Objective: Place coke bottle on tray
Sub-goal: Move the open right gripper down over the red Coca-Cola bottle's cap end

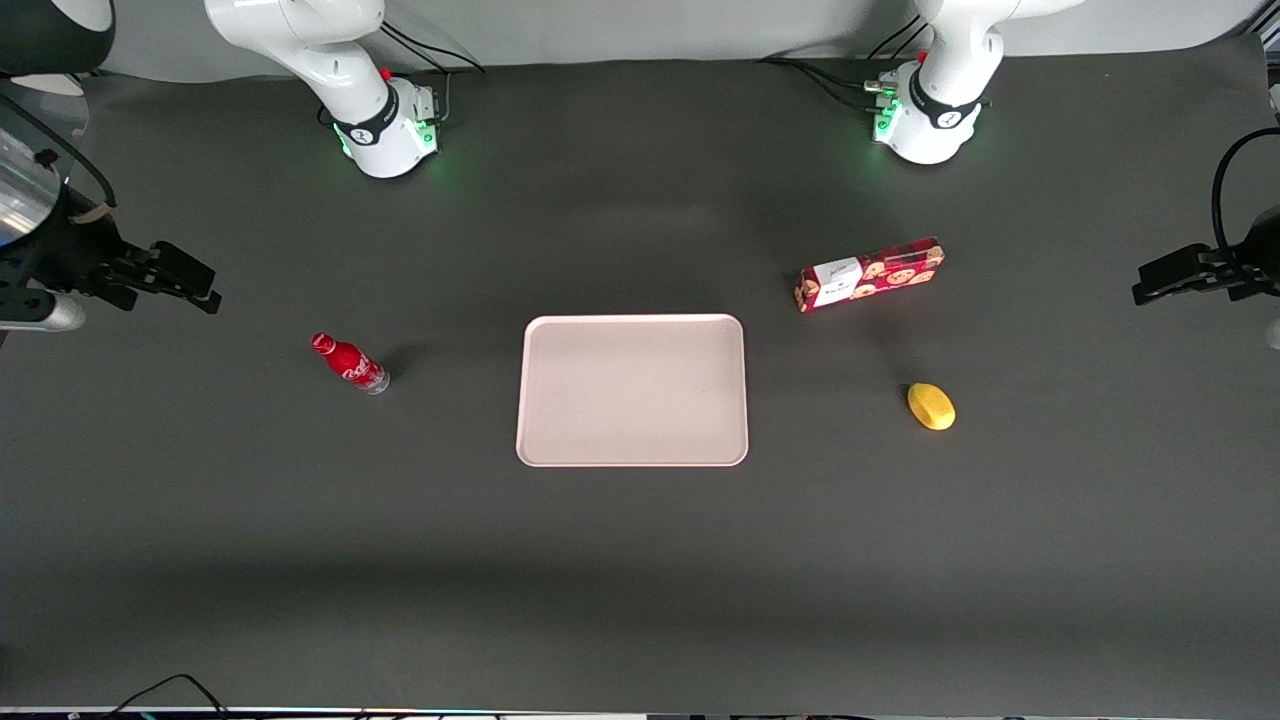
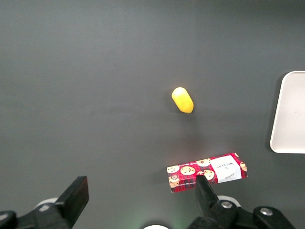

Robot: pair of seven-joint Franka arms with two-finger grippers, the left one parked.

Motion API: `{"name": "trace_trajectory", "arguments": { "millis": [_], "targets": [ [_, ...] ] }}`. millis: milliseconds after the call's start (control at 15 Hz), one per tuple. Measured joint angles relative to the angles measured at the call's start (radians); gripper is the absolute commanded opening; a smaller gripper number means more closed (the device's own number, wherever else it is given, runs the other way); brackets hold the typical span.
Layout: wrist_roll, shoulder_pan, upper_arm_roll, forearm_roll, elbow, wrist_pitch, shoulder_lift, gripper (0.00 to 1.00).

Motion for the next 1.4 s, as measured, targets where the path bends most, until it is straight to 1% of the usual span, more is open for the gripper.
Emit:
{"name": "trace_trajectory", "arguments": {
  "millis": [333, 533, 667, 733, 867, 1067, 1267, 1400],
  "targets": [
    [0.0, 0.0, -0.006, 0.0, 0.023, -0.031, 0.02, 1.0],
    [0.0, 0.0, -0.006, 0.0, 0.02, -0.096, 0.022, 1.0],
    [0.0, 0.0, -0.006, 0.0, -0.029, -0.116, 0.024, 1.0],
    [0.0, 0.0, -0.006, 0.0, -0.078, -0.095, 0.023, 1.0],
    [0.0, 0.0, -0.006, 0.0, -0.214, 0.011, 0.012, 1.0],
    [0.0, -0.001, -0.006, 0.0, -0.427, 0.226, -0.011, 1.0],
    [0.0, -0.003, -0.006, 0.0, -0.561, 0.407, -0.016, 1.0],
    [0.0, -0.003, -0.006, 0.0, -0.624, 0.488, -0.014, 1.0]
  ]
}}
